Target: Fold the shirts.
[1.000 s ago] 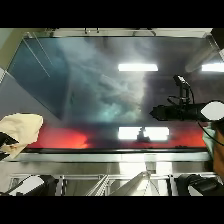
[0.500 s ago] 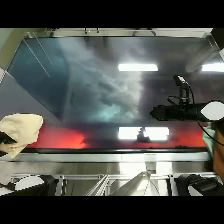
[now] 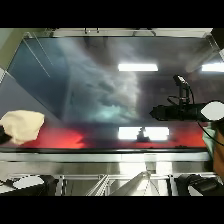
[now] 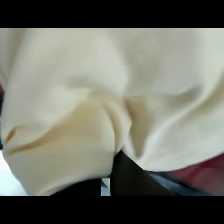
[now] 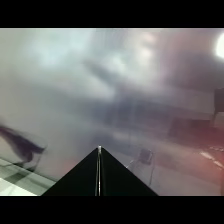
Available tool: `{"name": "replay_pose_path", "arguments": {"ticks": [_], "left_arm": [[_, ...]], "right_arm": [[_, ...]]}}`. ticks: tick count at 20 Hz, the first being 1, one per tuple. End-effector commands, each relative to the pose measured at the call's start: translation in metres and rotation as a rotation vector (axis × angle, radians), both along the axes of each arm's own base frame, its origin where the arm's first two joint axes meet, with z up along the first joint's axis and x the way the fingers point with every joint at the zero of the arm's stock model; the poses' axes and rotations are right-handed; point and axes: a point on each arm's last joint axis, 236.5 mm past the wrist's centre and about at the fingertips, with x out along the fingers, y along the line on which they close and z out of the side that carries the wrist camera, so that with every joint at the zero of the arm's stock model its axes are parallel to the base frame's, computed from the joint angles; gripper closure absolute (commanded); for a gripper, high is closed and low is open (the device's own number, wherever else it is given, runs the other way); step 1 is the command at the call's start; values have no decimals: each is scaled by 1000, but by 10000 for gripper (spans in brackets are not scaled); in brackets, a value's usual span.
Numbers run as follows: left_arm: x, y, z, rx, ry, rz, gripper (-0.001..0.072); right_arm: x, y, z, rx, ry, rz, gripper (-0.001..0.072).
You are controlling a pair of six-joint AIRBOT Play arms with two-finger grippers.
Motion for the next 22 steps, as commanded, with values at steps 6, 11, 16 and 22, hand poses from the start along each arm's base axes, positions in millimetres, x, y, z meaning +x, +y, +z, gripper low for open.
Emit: {"name": "replay_pose_path", "arguments": {"ticks": [6,11,16,22], "left_arm": [[149,-252,276,-460,-845,-656,691],[131,-407,301,-543,-864,-1044,691],[105,-502,278,-573,-748,-1295,653],[139,-483,204,-306,-488,-1286,-13]], "right_arm": [[0,0,0,0,1,1,685],[-1,0,-1,-1,6,3,685],[-2,0,-6,-4,22,4,668],[-5,-5,-10,-20,43,11,203]]}}
